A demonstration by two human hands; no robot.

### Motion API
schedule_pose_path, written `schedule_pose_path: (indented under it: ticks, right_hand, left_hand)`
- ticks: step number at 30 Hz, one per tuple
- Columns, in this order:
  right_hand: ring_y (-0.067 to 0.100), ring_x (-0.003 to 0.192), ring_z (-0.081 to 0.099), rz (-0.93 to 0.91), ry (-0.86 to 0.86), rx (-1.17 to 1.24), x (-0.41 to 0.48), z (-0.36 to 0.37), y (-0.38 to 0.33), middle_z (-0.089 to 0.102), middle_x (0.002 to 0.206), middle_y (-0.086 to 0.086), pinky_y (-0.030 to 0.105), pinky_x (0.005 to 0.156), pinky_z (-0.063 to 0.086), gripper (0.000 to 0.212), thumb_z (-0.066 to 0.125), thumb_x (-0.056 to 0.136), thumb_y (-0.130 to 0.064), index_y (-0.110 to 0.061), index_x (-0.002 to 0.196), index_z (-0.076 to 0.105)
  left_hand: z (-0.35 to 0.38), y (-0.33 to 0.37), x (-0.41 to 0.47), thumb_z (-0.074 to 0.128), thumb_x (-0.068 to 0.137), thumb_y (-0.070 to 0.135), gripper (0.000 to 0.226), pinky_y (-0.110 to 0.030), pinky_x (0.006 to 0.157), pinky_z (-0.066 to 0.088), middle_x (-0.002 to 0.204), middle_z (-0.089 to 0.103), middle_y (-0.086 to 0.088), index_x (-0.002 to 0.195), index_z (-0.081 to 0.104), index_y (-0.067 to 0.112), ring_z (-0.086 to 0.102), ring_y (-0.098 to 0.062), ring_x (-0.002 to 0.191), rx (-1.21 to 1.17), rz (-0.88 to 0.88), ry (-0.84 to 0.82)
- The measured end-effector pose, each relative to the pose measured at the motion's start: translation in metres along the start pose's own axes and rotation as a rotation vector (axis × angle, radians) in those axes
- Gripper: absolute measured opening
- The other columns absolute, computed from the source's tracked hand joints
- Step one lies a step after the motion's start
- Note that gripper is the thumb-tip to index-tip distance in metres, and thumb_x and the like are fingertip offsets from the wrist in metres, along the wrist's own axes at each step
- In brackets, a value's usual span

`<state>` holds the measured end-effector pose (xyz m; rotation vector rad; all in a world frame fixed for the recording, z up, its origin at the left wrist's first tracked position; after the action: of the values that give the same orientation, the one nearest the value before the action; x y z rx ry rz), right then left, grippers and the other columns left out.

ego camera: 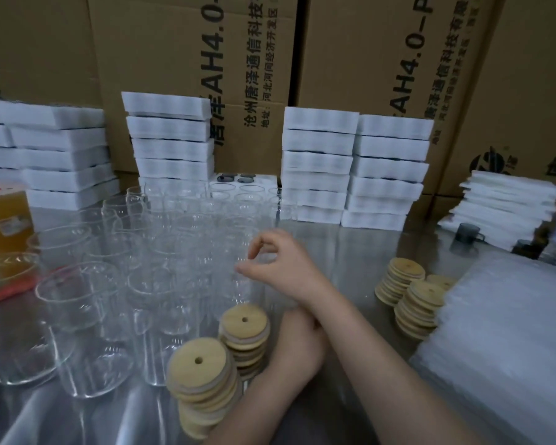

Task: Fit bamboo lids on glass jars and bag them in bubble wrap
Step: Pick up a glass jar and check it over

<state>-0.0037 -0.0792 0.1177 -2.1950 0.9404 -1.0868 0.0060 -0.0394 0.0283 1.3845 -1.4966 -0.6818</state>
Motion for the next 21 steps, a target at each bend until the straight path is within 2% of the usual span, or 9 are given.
schedule_pose_path:
  ticks: [2, 3, 6, 9, 12, 14, 16, 19, 21]
  right_hand:
    - [0.007, 0.094, 0.059, 0.011, 0.099, 0.088, -0.002, -0.013, 0.001, 0.057, 0.105, -0.001, 0.01, 0.078, 0.043, 0.03, 0.084, 0.075, -0.018, -0.026, 0.072, 0.055]
    - [0.006, 0.09, 0.06, 0.002, 0.161, 0.148, -0.003, -0.022, 0.001, 0.058, 0.105, 0.001, 0.009, 0.075, 0.043, 0.031, 0.083, 0.076, -0.016, -0.026, 0.073, 0.054]
    - [0.003, 0.079, 0.062, -0.012, 0.341, 0.378, -0.014, -0.049, 0.01, 0.059, 0.1, 0.003, 0.025, 0.077, 0.052, 0.028, 0.08, 0.08, -0.012, -0.026, 0.085, 0.056]
    - [0.01, 0.09, 0.065, 0.072, 0.546, 0.59, -0.024, -0.071, 0.03, 0.057, 0.112, 0.014, 0.044, 0.084, 0.059, 0.034, 0.077, 0.081, -0.02, -0.033, 0.104, 0.055]
    - [0.015, 0.092, 0.063, 0.16, 0.709, 0.797, -0.031, -0.08, 0.052, 0.058, 0.107, 0.003, 0.045, 0.081, 0.057, 0.051, 0.074, 0.073, -0.033, -0.029, 0.117, 0.048]
    - [0.015, 0.095, 0.063, 0.227, 0.723, 0.773, -0.038, -0.077, 0.067, 0.06, 0.107, -0.003, 0.045, 0.087, 0.054, 0.06, 0.072, 0.072, -0.038, -0.027, 0.124, 0.047]
    - [0.016, 0.1, 0.064, 0.288, 0.701, 0.741, -0.046, -0.07, 0.086, 0.063, 0.114, 0.0, 0.047, 0.094, 0.052, 0.06, 0.074, 0.08, -0.037, -0.021, 0.132, 0.049]
    - [0.015, 0.098, 0.064, 0.312, 0.68, 0.734, -0.056, -0.061, 0.105, 0.064, 0.109, -0.001, 0.044, 0.089, 0.052, 0.042, 0.067, 0.093, -0.029, -0.011, 0.129, 0.057]
    - [0.022, 0.098, 0.063, 0.292, 0.659, 0.722, -0.057, -0.058, 0.11, 0.064, 0.106, 0.002, 0.044, 0.085, 0.05, 0.031, 0.065, 0.092, -0.034, -0.013, 0.116, 0.064]
  left_hand:
    - [0.0, 0.001, 0.001, 0.052, 0.094, 0.008, 0.017, -0.025, 0.07, 0.044, 0.093, 0.069, -0.018, 0.096, 0.067, 0.001, 0.064, -0.033, 0.09, 0.005, 0.031, 0.002]
    - [-0.001, 0.002, 0.001, 0.052, 0.094, 0.007, 0.017, -0.025, 0.07, 0.044, 0.09, 0.07, -0.014, 0.092, 0.068, 0.004, 0.064, -0.029, 0.087, -0.015, 0.044, 0.012]
    - [-0.003, -0.004, 0.003, 0.05, 0.086, -0.003, 0.031, -0.025, 0.071, 0.046, 0.075, 0.068, 0.0, 0.073, 0.067, 0.019, 0.061, -0.015, 0.074, -0.1, -0.019, 0.111]
    - [-0.004, -0.008, 0.011, 0.045, 0.08, -0.011, 0.038, -0.034, 0.076, 0.049, 0.07, 0.062, -0.002, 0.064, 0.057, 0.02, 0.059, -0.021, 0.076, -0.257, -0.154, 0.243]
    - [-0.005, -0.01, 0.016, 0.042, 0.085, -0.006, 0.03, -0.044, 0.081, 0.05, 0.08, 0.062, -0.01, 0.072, 0.05, 0.02, 0.058, -0.027, 0.081, -0.38, -0.242, 0.376]
    - [-0.005, -0.012, 0.019, 0.043, 0.094, 0.008, 0.022, -0.05, 0.09, 0.048, 0.091, 0.063, -0.011, 0.077, 0.048, 0.022, 0.061, -0.03, 0.09, -0.41, -0.224, 0.445]
    - [-0.005, -0.005, 0.023, 0.045, 0.1, 0.022, 0.018, -0.05, 0.096, 0.046, 0.094, 0.063, -0.003, 0.083, 0.05, 0.025, 0.06, -0.03, 0.098, -0.424, -0.178, 0.432]
    - [0.005, 0.008, 0.027, 0.047, 0.101, 0.037, 0.012, -0.04, 0.098, 0.047, 0.098, 0.06, 0.011, 0.102, 0.055, 0.027, 0.06, -0.015, 0.098, -0.47, -0.049, 0.286]
    - [0.014, 0.015, 0.028, 0.051, 0.097, 0.045, 0.035, -0.02, 0.092, 0.046, 0.1, 0.058, 0.014, 0.121, 0.055, 0.02, 0.059, -0.008, 0.099, -0.433, 0.015, 0.201]
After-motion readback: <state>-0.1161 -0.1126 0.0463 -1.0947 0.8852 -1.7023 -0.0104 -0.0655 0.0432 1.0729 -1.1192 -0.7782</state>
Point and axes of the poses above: each hand's wrist, its own x-axis towards the middle knuckle, its own z-axis out of the palm, y = z × x, the point moved 2 cm from there along x, towards the middle knuckle
